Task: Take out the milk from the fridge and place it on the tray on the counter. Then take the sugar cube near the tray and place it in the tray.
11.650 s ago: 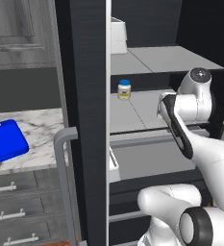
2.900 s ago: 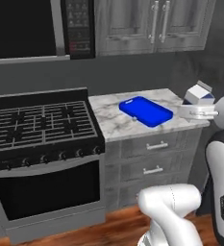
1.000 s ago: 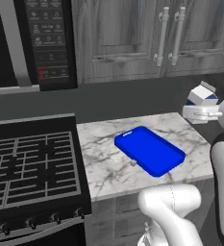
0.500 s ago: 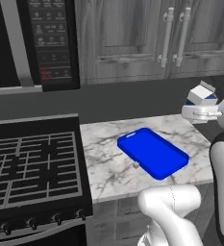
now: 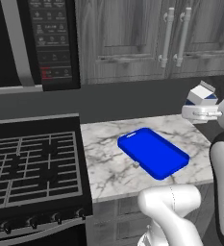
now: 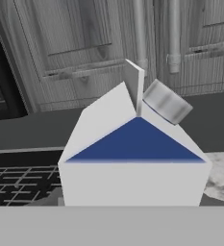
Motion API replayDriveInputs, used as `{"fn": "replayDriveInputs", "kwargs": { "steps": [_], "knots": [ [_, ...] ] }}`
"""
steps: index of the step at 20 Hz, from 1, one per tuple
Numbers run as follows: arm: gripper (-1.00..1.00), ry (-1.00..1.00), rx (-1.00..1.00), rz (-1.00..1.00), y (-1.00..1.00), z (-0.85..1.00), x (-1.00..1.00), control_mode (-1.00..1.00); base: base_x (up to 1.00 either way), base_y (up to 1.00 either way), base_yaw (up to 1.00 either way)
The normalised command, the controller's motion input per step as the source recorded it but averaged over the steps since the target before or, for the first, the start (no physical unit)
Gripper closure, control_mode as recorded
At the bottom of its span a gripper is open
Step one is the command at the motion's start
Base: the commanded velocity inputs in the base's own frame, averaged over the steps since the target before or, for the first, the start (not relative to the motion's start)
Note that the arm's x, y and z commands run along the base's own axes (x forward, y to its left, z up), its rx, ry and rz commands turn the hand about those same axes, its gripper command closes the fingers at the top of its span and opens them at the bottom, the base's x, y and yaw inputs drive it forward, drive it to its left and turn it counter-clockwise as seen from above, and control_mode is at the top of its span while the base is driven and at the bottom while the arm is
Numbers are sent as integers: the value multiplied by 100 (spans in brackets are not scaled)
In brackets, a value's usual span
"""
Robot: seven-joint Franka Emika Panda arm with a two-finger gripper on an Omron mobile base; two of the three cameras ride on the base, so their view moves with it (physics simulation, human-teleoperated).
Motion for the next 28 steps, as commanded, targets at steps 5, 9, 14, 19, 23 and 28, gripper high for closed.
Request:
{"fn": "replayDriveInputs", "kwargs": {
  "steps": [5, 9, 14, 19, 23, 28],
  "knots": [
    [100, -1, 0, 0, -16, -40, -6, -100, 0, 0, 0],
    [100, -1, -1, 0, 0, -90, 7, -100, 0, 0, 0],
    [100, 1, 2, 6, 0, -75, 71, -100, 0, 0, 0],
    [100, 0, 5, 17, 0, -67, 61, -100, 0, 0, 0],
    [100, 0, 2, 18, 0, -61, 46, -100, 0, 0, 0],
    [100, 0, -3, 11, 0, -48, 36, -100, 0, 0, 0]
  ]
}}
